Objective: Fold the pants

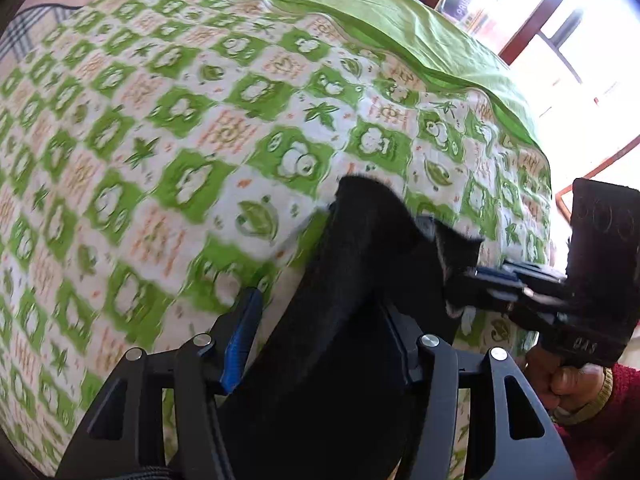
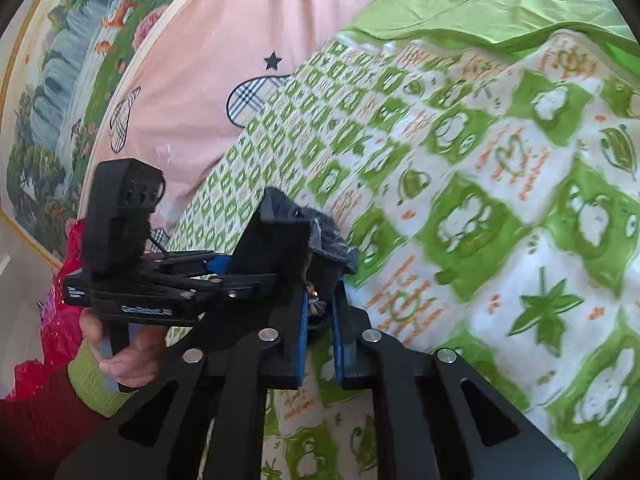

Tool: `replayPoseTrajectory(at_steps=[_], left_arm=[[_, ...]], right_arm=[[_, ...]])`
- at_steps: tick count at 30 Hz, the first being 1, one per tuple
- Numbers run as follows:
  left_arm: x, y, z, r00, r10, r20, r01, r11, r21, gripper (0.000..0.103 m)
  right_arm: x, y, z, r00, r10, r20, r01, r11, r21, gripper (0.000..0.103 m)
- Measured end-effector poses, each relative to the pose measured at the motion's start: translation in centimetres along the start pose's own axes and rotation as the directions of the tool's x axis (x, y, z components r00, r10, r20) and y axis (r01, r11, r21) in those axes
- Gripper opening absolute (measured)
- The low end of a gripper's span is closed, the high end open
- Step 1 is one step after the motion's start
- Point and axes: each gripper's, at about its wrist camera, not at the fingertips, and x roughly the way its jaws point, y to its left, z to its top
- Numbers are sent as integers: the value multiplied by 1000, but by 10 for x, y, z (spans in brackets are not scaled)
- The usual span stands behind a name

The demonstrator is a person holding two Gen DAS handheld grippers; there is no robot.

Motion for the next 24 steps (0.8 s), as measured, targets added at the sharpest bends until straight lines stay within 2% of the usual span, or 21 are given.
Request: replayPoseTrajectory(at_steps=[1, 2, 3, 8, 12, 16, 20, 24], left_arm=[[2, -1, 3, 1000, -14, 4, 14, 1000, -3, 49], [2, -2, 5, 999, -42, 12, 42, 999, -2, 36], [2, -3, 6, 998, -54, 20, 54, 999, 1, 30], [-6, -9, 3, 997, -42, 67, 42, 999, 1, 19], [-34, -8, -8, 989, -64, 132, 67, 998, -20, 16], [-72, -5, -25, 975, -73, 210, 82, 996, -35, 15], [-106, -6, -47, 959, -55, 278, 73, 996, -55, 14], [-136, -1, -79, 944, -27, 330, 60, 994, -90, 14]], right_arm=[[0, -1, 0, 1000, -4, -2, 4, 1000, -5, 11], [0, 0, -1, 1000, -7, -4, 7, 1000, -15, 11], [0, 0, -1, 1000, -6, -4, 6, 1000, -18, 11], [-1, 0, -1, 1000, 13, -1, -14, 1000, -16, 11], [-6, 12, 1, 998, 56, 5, -56, 998, -38, 11], [-16, 36, 3, 990, 137, 16, -135, 986, -94, 11], [-21, 65, 0, 963, 269, -1, -267, 955, -132, 11], [-16, 91, -10, 933, 357, -39, -358, 920, -159, 11]])
